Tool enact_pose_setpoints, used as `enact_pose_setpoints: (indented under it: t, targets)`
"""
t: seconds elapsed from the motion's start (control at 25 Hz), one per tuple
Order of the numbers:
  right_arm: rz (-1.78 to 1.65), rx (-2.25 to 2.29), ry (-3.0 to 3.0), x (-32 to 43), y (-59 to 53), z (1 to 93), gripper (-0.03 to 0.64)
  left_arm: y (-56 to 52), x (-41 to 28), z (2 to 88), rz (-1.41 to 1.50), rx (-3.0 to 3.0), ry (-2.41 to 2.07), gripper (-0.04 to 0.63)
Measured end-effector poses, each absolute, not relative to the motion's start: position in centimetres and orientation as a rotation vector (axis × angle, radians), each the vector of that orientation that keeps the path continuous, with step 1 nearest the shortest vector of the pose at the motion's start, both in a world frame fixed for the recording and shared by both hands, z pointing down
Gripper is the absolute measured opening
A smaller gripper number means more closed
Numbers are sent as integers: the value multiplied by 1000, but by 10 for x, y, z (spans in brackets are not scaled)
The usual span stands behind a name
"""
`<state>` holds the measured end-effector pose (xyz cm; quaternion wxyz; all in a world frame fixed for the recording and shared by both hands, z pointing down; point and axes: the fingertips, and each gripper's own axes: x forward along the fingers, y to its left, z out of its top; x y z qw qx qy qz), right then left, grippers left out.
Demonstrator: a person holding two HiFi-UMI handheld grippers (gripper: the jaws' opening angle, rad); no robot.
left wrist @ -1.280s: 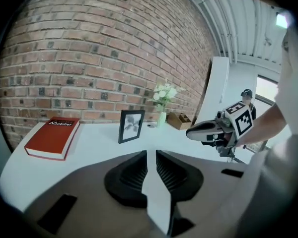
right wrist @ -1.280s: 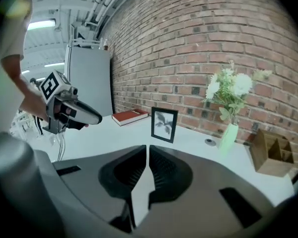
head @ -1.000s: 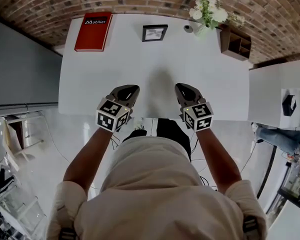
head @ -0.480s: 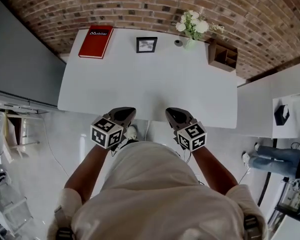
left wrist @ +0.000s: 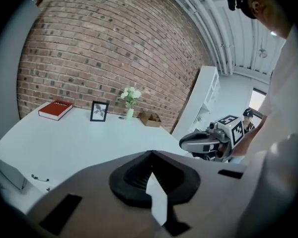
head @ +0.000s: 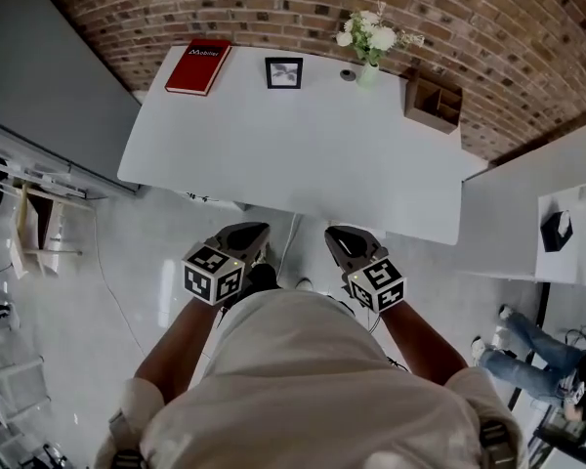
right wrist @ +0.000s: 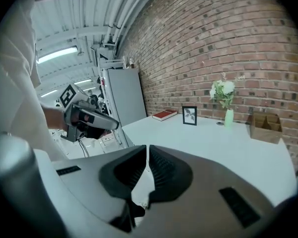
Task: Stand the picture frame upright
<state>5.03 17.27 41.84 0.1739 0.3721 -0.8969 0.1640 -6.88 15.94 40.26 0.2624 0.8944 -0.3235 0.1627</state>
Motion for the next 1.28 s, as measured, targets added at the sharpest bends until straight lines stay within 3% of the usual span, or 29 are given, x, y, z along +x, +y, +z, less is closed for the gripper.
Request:
enact_pose_setpoints:
  t: [0.36,1.28]
  targets:
    - [442,1007,-2575,69,225,413,23,215,-50,402,436,2410,-923,-5]
    - [354,1094,-2608,90,244,405,6,236,-47,409,419,2403,-973,-5]
